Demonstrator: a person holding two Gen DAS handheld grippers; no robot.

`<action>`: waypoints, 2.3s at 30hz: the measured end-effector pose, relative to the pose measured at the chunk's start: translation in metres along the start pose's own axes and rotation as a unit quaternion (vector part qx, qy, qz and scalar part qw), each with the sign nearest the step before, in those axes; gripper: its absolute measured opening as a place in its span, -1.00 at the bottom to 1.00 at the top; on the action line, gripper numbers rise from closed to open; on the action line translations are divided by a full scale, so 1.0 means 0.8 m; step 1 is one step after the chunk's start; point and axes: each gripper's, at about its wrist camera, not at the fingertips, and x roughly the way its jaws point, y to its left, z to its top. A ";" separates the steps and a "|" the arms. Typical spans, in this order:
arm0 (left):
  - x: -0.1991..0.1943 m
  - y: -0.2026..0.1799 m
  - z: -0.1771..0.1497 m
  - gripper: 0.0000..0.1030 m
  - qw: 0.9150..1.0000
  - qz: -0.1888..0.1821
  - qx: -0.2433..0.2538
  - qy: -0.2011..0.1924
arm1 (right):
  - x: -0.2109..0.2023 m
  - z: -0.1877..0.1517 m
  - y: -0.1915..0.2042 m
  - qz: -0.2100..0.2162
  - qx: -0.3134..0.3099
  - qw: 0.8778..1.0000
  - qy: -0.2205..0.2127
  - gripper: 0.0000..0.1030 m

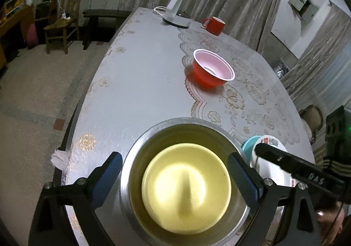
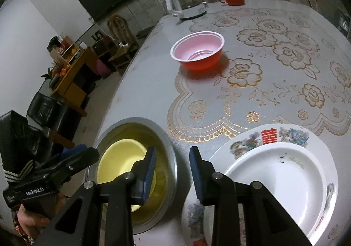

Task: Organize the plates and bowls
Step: 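Withdraw both tools from the bowls and move toward the pink bowl, then grip the pink bowl rim with the right tool while the left tool grips it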

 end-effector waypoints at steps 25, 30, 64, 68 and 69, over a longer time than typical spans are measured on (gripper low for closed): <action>0.026 -0.054 0.051 0.94 0.997 0.050 0.062 -0.004 | 0.003 0.075 -0.058 -0.006 0.022 1.000 -0.007 -0.39; 0.035 -0.064 0.064 0.95 0.995 0.056 0.077 0.000 | 0.004 0.094 -0.070 -0.008 0.028 0.999 -0.015 -0.38; 0.122 -0.057 0.156 0.95 0.995 0.078 0.044 0.039 | 0.060 0.181 -0.112 -0.022 0.053 0.998 -0.023 -0.31; 0.128 -0.056 0.168 0.95 0.996 0.077 0.035 0.032 | 0.071 0.190 -0.117 -0.015 0.060 0.998 -0.019 -0.31; 0.129 -0.057 0.170 0.95 0.996 0.076 0.033 0.029 | 0.073 0.192 -0.118 -0.012 0.062 0.998 -0.020 -0.31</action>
